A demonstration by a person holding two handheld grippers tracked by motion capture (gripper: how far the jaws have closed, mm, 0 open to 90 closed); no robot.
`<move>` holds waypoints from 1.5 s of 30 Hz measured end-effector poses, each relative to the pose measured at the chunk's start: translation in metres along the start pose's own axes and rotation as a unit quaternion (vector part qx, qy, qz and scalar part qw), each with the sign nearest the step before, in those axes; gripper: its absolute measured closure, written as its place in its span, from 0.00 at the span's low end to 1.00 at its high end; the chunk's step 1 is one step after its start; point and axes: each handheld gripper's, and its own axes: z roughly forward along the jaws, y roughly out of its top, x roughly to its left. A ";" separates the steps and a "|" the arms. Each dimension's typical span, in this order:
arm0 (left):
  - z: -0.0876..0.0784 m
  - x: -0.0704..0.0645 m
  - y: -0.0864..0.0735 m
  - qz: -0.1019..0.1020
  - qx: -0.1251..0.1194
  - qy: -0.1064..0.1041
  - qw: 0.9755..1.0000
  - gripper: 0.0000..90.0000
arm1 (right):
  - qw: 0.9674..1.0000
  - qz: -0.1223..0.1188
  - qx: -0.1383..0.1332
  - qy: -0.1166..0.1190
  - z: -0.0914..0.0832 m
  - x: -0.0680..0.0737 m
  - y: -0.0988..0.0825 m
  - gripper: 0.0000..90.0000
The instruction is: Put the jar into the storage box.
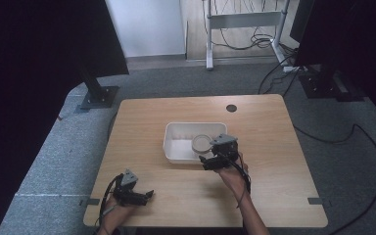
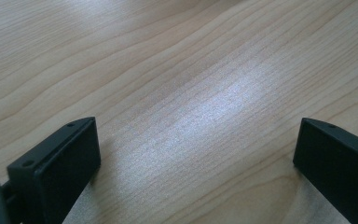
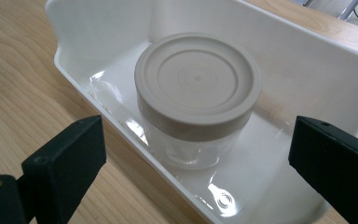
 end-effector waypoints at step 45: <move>0.000 0.000 0.000 -0.001 0.000 0.000 1.000 0.00 | 1.000 0.005 -0.006 -0.013 -0.033 -0.016 -0.033 0.04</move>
